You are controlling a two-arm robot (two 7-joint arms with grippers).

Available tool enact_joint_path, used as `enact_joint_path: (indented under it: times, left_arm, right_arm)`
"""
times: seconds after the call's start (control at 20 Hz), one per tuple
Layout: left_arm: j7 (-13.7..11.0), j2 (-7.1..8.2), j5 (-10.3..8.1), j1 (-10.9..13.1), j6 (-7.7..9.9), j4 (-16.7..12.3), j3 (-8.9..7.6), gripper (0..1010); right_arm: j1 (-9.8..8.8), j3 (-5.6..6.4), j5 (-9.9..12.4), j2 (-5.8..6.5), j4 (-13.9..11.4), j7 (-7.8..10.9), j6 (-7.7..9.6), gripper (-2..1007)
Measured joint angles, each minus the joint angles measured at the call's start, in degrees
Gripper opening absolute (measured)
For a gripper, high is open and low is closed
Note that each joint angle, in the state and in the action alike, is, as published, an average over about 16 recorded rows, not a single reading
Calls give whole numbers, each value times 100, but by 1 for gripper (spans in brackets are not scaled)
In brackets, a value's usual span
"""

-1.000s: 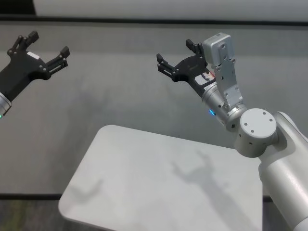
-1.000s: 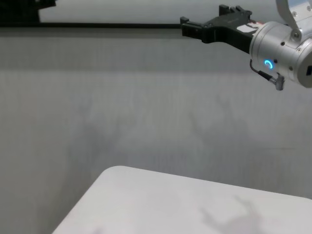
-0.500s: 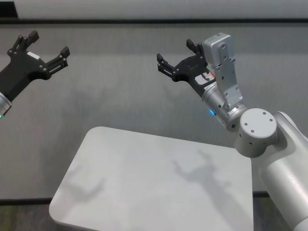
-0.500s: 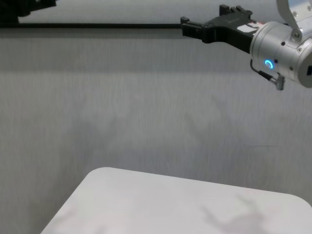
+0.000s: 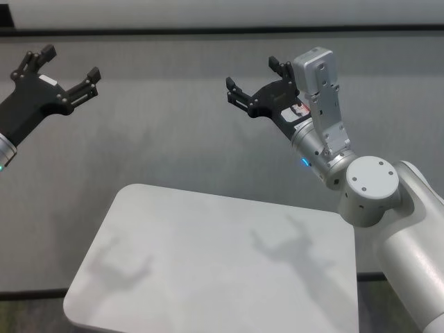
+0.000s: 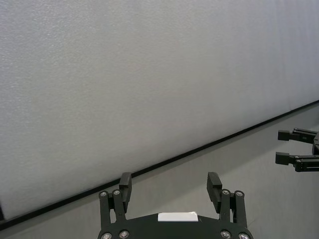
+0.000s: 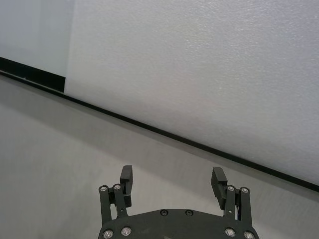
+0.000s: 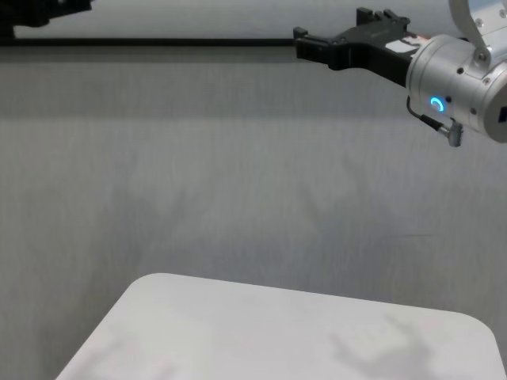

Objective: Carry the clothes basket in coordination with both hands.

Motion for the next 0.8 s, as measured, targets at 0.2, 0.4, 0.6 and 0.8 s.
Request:
enact_joint_path:
  times: [0.2, 0.4, 0.6, 0.8]
  left_arm:
    - [0, 0, 0, 0, 0, 0, 0, 1002]
    - [0, 0, 0, 0, 0, 0, 0, 1002]
    - [0, 0, 0, 0, 0, 0, 0, 1002]
    - [0, 0, 0, 0, 0, 0, 0, 1002]
  right_arm:
    - [0, 0, 0, 0, 0, 0, 0, 1001]
    - [0, 0, 0, 0, 0, 0, 0, 1001]
    - [0, 0, 0, 0, 0, 0, 0, 1001]
    - [0, 0, 0, 0, 0, 0, 0, 1001]
